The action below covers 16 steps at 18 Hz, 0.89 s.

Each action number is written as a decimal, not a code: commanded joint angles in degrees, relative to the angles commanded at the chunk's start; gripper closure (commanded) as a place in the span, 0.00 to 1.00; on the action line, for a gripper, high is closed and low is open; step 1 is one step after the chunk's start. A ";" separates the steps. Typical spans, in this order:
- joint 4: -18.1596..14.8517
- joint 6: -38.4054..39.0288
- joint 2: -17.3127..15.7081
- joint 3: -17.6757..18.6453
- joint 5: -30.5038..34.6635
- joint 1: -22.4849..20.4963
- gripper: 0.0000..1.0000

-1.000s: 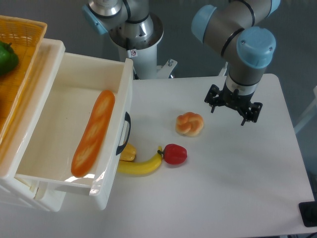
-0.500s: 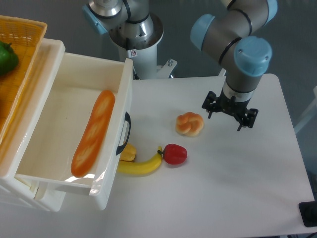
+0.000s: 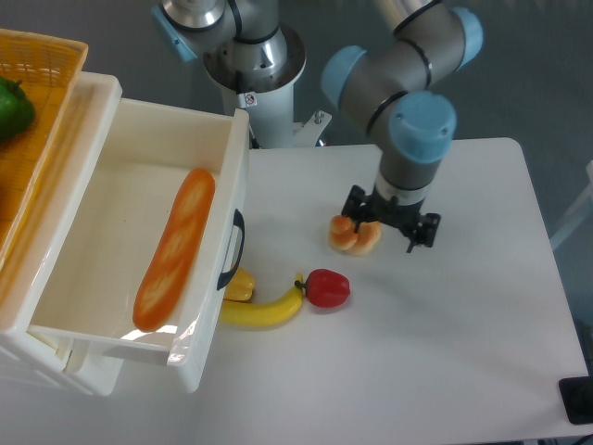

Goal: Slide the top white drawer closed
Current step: 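Move the gripper over the table toward the open white drawer's front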

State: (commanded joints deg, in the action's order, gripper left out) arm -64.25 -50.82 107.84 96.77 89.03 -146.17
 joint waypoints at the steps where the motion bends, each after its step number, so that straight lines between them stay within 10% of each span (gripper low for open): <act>1: 0.00 1.15 0.09 -0.35 -0.17 0.62 0.06; 8: -3.33 9.07 -0.52 -1.84 -9.31 2.91 0.98; 16: -21.79 9.16 -0.88 -8.18 -17.65 2.38 1.00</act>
State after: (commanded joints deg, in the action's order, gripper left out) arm -86.04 -41.66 106.96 88.59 71.38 -143.79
